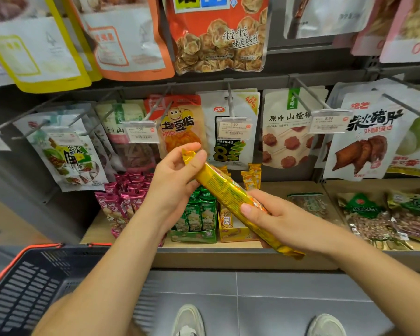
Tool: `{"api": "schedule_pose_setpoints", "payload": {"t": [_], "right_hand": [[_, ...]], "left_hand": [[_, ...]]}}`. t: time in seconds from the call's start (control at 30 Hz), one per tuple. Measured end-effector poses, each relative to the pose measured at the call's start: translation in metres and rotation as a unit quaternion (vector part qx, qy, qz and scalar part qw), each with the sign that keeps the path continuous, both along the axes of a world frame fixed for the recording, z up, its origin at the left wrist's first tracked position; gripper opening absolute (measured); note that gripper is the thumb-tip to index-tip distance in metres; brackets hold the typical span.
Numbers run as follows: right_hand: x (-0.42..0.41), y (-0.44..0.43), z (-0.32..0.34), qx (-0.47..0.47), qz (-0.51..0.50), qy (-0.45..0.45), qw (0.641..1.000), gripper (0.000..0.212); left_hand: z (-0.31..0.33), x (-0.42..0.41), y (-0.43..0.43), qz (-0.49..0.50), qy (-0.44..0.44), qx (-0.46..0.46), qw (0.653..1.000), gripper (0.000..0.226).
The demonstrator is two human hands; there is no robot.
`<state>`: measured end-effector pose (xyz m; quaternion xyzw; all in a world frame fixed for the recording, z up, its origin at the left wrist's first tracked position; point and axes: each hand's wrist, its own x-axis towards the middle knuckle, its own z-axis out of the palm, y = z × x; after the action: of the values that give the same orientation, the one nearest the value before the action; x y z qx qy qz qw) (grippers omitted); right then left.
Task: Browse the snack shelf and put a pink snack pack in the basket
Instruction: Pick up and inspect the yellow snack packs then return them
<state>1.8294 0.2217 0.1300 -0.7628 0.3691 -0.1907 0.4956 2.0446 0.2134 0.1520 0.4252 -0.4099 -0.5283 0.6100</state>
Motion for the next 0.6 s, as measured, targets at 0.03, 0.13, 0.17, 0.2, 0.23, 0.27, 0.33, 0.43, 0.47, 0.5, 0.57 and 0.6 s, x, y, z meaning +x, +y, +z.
{"api": "schedule_pose_setpoints", "payload": {"t": [0.03, 0.13, 0.17, 0.2, 0.23, 0.27, 0.33, 0.43, 0.47, 0.5, 0.57, 0.6], "right_hand": [[0.003, 0.002, -0.002, 0.004, -0.005, -0.008, 1.0, 0.025], [0.01, 0.007, -0.008, 0.013, -0.014, -0.018, 1.0, 0.033], [0.013, 0.008, -0.008, 0.02, -0.019, -0.02, 0.999, 0.037], [0.015, 0.008, -0.007, 0.033, -0.026, -0.026, 0.999, 0.041], [0.016, 0.008, -0.005, 0.049, -0.035, -0.033, 0.998, 0.048], [0.017, 0.008, -0.003, 0.065, -0.045, -0.041, 0.996, 0.056], [0.016, 0.007, 0.001, 0.09, -0.065, -0.041, 0.993, 0.074], [0.012, 0.006, 0.002, 0.102, -0.057, -0.025, 0.993, 0.082], [0.012, 0.006, 0.003, 0.097, -0.04, -0.028, 0.994, 0.079], [0.011, 0.005, 0.004, 0.083, -0.03, -0.035, 0.995, 0.074], [0.01, 0.001, 0.009, 0.034, -0.065, -0.055, 0.996, 0.063], [0.01, -0.003, 0.012, 0.016, -0.099, -0.078, 0.992, 0.059]], "left_hand": [[-0.001, -0.005, 0.001, 0.009, 0.021, 0.001, 1.0, 0.041], [-0.007, -0.017, 0.001, 0.023, 0.051, 0.013, 0.998, 0.042], [-0.01, -0.02, 0.001, 0.02, 0.045, 0.019, 0.999, 0.038], [-0.013, -0.024, 0.001, 0.015, 0.031, 0.023, 0.999, 0.035], [-0.016, -0.027, 0.001, 0.007, 0.016, 0.026, 1.0, 0.034], [-0.019, -0.031, 0.002, -0.002, 0.004, 0.029, 1.0, 0.035], [-0.021, -0.034, 0.003, -0.024, -0.009, 0.039, 0.999, 0.036], [-0.019, -0.031, 0.002, -0.046, -0.044, 0.046, 0.997, 0.037], [-0.017, -0.028, 0.002, -0.047, -0.069, 0.04, 0.996, 0.035], [-0.016, -0.027, 0.002, -0.051, -0.103, 0.027, 0.993, 0.032], [-0.014, -0.026, 0.005, -0.083, -0.193, -0.014, 0.978, 0.028], [-0.014, -0.027, 0.008, -0.108, -0.236, -0.026, 0.966, 0.027]]}}
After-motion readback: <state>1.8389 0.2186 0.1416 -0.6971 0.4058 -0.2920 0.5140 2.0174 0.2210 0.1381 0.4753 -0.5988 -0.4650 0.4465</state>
